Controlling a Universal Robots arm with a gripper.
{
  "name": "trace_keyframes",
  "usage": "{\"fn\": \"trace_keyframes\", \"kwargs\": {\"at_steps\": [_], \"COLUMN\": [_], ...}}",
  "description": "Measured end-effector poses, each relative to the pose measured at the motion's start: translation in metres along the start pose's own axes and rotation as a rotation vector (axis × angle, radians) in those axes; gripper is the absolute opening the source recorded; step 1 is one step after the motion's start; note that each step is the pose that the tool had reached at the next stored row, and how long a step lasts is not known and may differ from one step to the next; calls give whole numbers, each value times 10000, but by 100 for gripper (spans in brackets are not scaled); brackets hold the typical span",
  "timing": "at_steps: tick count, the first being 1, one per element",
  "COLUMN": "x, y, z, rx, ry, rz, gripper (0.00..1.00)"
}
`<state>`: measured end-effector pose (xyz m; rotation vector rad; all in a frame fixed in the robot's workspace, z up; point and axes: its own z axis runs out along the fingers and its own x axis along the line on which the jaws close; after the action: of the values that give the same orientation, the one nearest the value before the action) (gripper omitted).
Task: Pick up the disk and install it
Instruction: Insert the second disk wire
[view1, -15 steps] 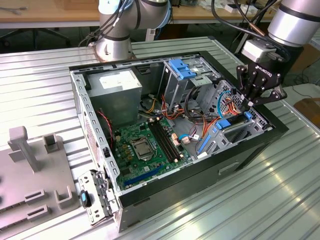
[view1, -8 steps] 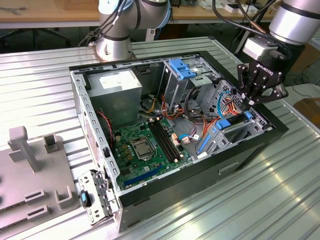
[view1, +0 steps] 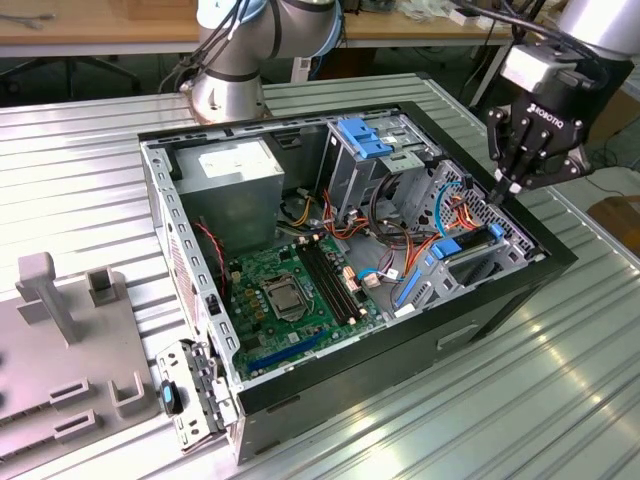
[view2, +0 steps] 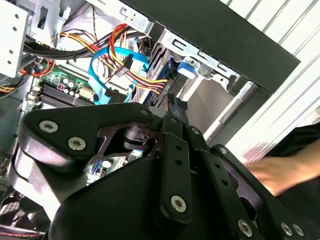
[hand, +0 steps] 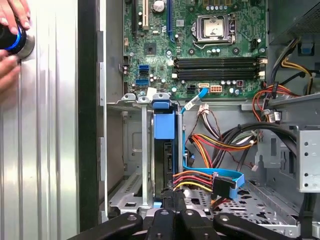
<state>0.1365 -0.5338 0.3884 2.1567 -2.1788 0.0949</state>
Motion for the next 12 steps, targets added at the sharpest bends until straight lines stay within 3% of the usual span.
{"fn": "trace_keyframes", "kwargs": {"at_steps": [4, 9, 12], "x": [5, 6, -22], "y": [1, 15, 65], "z": [-82, -88, -88], "rx": [0, 6, 30], "ry": [1, -3, -1], "rz": [0, -67, -408], "gripper": [11, 11, 11]}}
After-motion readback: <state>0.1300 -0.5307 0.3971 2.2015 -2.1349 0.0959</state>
